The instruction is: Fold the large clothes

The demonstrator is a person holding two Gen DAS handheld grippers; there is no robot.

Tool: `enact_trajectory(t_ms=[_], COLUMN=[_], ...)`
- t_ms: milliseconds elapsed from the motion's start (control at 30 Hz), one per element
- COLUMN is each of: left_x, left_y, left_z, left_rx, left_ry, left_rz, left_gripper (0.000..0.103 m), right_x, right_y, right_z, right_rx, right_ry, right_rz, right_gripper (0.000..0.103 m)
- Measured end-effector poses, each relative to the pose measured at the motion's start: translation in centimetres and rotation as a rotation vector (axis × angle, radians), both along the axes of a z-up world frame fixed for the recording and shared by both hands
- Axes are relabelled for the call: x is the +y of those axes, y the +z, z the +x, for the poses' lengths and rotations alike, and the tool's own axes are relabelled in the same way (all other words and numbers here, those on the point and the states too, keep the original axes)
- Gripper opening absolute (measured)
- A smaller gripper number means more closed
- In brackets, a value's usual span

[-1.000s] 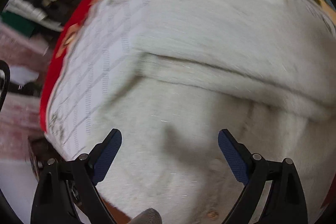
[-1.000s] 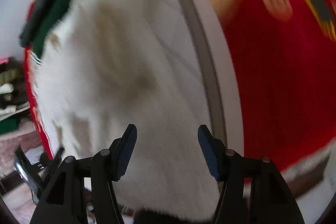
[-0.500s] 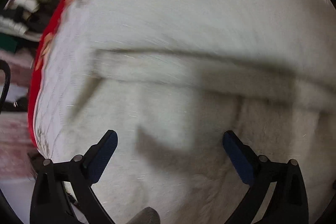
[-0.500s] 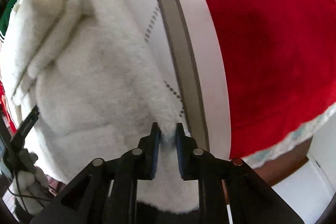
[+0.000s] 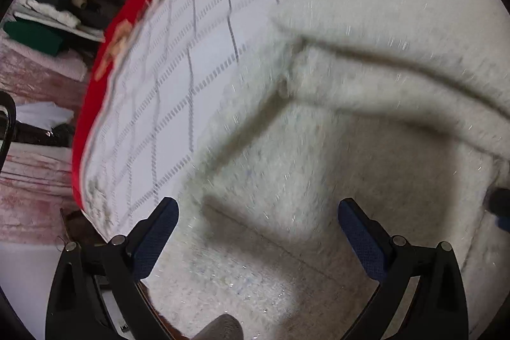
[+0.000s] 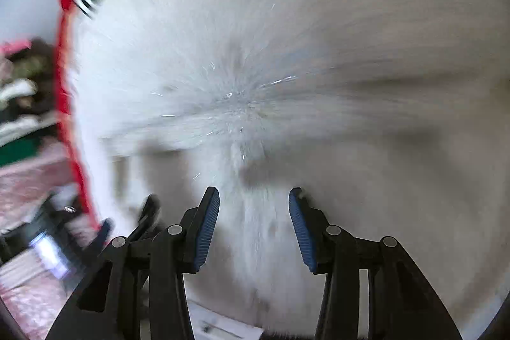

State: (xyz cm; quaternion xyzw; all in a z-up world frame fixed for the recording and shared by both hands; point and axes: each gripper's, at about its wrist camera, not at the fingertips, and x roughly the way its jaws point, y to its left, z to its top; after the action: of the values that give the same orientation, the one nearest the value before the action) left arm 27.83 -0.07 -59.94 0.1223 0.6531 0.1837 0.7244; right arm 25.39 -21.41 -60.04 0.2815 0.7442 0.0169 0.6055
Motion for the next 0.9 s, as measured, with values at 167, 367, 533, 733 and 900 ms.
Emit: enact_trajectory(t_ms=[167, 367, 533, 733, 900], left_x=[0.8, 2.5, 2.5, -4.6, -11.2], left_y=[-0.4, 0.2, 3.5, 7.8, 4.1], left_z=[-0.8, 0.0, 0.7, 1.7, 2.7], left_rx=[-0.011, -0.027, -0.067, -0.152, -0.125], left_ry=[0.019, 0.045, 0.036, -0.056, -0.081], left_rz=[-0.028, -0.006, -0.013, -0.079, -0.044], left_gripper=[0.103, 0.103, 0.103, 0.103, 0.103], right_x=[2.8, 5.5, -0.4, -15.1, -25.0], right_y=[1.1, 1.8, 5.6, 12.5, 10.5], right_z=[0.8, 3.5, 2.0, -0.7, -0.8], right_rx=[-0.010, -0.018, -0.040, -0.137, -0.099], right_ry=[0.004, 0.081, 0.063, -0.130, -0.096], right_rz=[-0.066, 0.028, 0.126, 0.015, -0.105], right_gripper=[0.010, 0.009, 0.016, 0.058, 0.058])
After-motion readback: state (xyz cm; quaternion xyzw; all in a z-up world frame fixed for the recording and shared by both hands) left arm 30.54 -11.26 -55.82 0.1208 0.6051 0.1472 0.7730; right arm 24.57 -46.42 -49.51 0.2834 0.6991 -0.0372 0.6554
